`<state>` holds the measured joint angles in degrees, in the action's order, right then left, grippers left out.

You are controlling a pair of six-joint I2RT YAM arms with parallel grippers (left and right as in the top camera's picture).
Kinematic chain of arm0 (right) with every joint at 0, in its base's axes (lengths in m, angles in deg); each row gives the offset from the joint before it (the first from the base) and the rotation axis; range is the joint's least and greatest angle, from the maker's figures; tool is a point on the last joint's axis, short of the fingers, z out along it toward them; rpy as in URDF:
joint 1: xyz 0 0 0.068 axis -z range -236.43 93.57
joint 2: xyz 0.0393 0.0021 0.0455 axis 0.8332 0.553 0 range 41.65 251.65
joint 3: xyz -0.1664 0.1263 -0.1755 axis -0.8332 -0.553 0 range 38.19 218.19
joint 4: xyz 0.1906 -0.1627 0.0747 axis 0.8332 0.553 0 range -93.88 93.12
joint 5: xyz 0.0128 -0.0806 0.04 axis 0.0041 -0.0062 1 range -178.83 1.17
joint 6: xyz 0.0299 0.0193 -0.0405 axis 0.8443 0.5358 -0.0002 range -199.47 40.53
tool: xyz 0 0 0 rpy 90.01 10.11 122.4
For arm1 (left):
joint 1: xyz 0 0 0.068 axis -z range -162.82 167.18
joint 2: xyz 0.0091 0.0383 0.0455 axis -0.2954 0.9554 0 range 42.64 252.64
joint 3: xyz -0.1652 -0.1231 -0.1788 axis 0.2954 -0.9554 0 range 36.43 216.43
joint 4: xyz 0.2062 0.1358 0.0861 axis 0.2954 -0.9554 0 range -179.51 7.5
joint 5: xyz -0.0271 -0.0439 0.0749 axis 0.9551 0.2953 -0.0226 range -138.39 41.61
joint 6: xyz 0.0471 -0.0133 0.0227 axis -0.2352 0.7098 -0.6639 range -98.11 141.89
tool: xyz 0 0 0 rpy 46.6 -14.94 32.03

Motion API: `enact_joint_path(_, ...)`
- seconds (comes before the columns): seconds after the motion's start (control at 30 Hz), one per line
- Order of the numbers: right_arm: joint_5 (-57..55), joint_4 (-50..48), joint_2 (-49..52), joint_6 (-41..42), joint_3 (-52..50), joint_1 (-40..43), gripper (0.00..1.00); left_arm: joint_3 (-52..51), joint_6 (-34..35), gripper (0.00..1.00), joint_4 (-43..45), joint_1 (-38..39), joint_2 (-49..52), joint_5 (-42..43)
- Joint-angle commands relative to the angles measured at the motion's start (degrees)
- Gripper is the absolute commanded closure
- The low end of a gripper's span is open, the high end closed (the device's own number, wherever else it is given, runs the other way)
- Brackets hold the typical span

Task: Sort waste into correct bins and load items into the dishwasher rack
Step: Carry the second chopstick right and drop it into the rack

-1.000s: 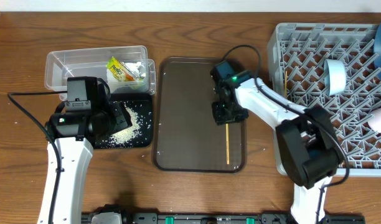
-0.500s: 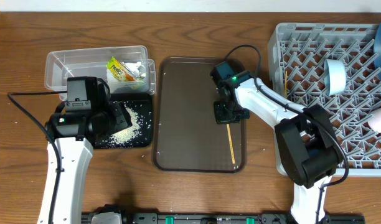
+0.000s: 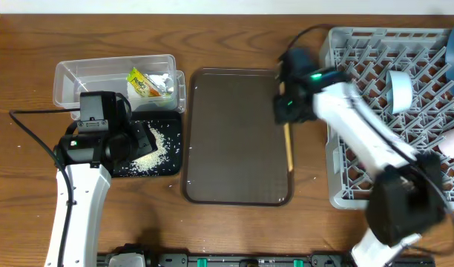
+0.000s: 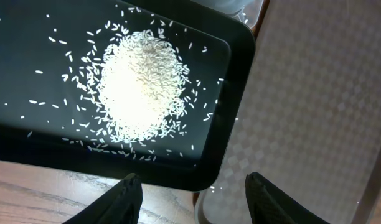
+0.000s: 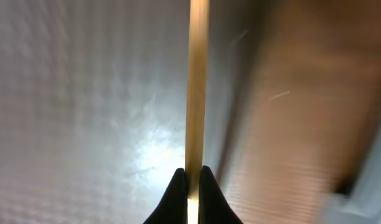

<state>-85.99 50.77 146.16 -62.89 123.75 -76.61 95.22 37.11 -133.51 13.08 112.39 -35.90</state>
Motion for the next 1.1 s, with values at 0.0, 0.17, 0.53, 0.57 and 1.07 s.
enact_joint_path(0.0,-2.60,0.48,-5.22,-4.07,1.62,5.60,0.99,0.24,-0.09,0.44,-0.15,-0.28,-0.11,-0.33)
enact_joint_path(0.17,-2.60,1.64,-7.23,-7.52,1.62,14.16,0.99,0.24,-0.09,0.44,-0.15,-0.28,-0.09,-0.33)
enact_joint_path(0.53,-2.78,4.13,-1.49,-12.48,1.27,21.84,0.99,0.24,-0.09,0.44,-0.15,-0.28,-0.09,-0.33)
enact_joint_path(0.57,-2.80,4.28,-0.96,-12.74,1.27,21.84,0.99,0.24,-0.09,0.44,-0.15,-0.28,-0.11,-0.33)
enact_joint_path(1.07,1.70,2.73,-2.03,-13.68,1.88,22.88,0.36,0.26,-3.10,0.29,1.55,-0.26,-0.11,-0.33)
